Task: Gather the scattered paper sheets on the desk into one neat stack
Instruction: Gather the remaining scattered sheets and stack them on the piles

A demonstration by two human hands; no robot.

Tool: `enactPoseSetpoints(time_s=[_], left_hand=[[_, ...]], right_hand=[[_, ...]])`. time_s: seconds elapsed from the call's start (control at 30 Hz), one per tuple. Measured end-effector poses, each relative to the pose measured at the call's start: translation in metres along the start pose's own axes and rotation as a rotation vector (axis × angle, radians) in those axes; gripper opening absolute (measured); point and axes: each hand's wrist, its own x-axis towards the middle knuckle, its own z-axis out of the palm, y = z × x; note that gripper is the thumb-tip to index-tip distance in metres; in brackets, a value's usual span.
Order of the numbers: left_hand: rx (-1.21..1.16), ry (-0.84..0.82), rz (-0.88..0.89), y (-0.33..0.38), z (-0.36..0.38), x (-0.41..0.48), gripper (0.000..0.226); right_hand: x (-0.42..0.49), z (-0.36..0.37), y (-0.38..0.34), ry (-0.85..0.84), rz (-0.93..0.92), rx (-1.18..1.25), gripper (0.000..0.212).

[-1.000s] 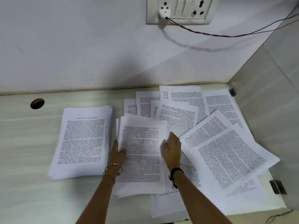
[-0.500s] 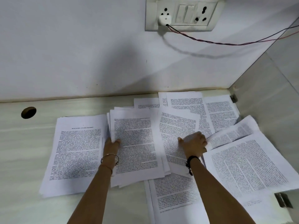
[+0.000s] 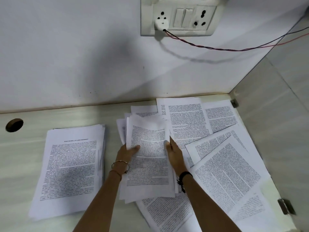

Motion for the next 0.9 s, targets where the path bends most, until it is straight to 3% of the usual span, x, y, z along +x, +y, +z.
enactPoseSetpoints(time_s=[0.1,0.2,0.27,0.47,0.6,0.77,0.9], left_hand=[[0.056,0.133,0.039,-0.003,0.001,-0.008,0.043],[0.062,0.196,0.105,-0.003,-0.002,-0.014,0.038],[0.016,0.213,0.126,-0.001,-0.01,-0.018,0.038],[-0.089,0.339,0.151,-0.009,-0.056,-0.028,0.046],[-0.183,0.334,0.128,-0.022,-0.082,-0.041,0.062],[-0.214,0.368,0.208,-0.026,-0.096,-0.057,0.068],[-0.286,0.445,0.264,-0.027,-0.093,-0.068,0.083]], right_hand=[[-0.009,0.0,-0.012,0.076,0.052,0.148,0.049],[-0.018,-0.005,-0.009,-0.033,0.003,0.239,0.079],[-0.021,-0.011,0.007,-0.132,-0.027,0.149,0.087],[-0.021,-0.042,0.025,-0.301,-0.032,-0.274,0.079],[-0.014,-0.046,0.025,-0.368,-0.07,-0.57,0.084],[-0.036,-0.029,0.02,-0.273,-0.149,-0.29,0.054],[-0.059,-0.015,0.029,-0.388,-0.09,-0.258,0.064]])
